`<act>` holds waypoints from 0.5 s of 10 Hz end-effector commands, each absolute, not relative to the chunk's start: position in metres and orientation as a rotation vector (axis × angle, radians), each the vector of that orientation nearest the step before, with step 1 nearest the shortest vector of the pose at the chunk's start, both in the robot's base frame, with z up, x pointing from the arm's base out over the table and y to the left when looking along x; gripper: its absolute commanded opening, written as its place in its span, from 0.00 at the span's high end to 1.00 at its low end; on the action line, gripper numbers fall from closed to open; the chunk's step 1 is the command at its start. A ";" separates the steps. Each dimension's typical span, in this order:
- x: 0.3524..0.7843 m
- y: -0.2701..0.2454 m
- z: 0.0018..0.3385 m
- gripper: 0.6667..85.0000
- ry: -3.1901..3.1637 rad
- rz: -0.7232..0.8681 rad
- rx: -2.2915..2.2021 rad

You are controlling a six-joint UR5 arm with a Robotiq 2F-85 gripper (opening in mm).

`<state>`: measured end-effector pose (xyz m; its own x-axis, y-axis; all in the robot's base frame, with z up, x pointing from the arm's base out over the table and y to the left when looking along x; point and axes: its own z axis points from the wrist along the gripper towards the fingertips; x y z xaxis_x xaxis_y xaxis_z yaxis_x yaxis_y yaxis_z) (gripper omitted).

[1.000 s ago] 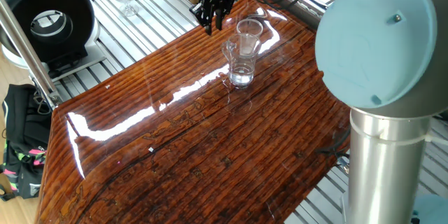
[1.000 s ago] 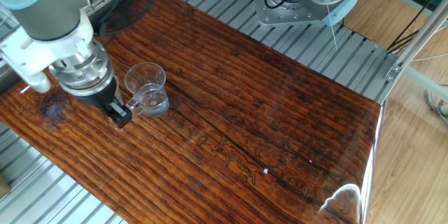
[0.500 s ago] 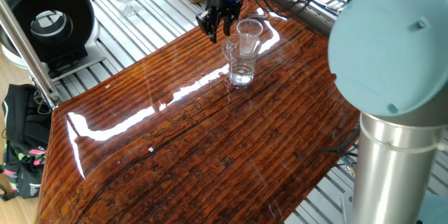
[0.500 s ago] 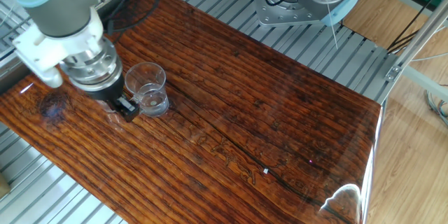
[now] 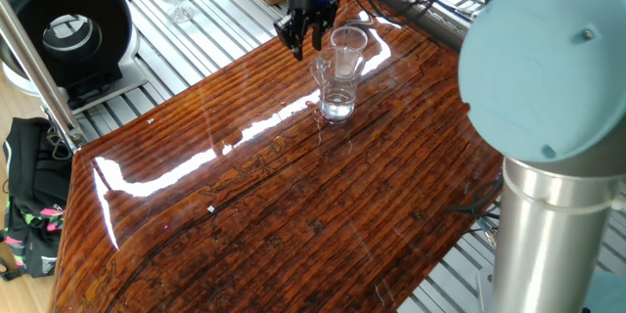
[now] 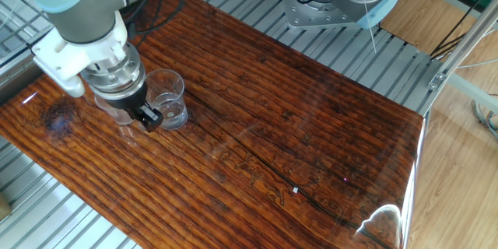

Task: Pour the water from one cup into another empty cup

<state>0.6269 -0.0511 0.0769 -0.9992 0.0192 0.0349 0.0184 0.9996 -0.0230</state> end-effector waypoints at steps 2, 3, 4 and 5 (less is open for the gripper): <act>0.625 -0.053 0.073 0.46 -3.083 0.036 0.006; 0.625 -0.055 0.070 0.47 -3.075 0.048 0.013; 0.623 -0.058 0.065 0.47 -3.060 0.063 0.019; 0.622 -0.058 0.062 0.47 -3.053 0.063 0.023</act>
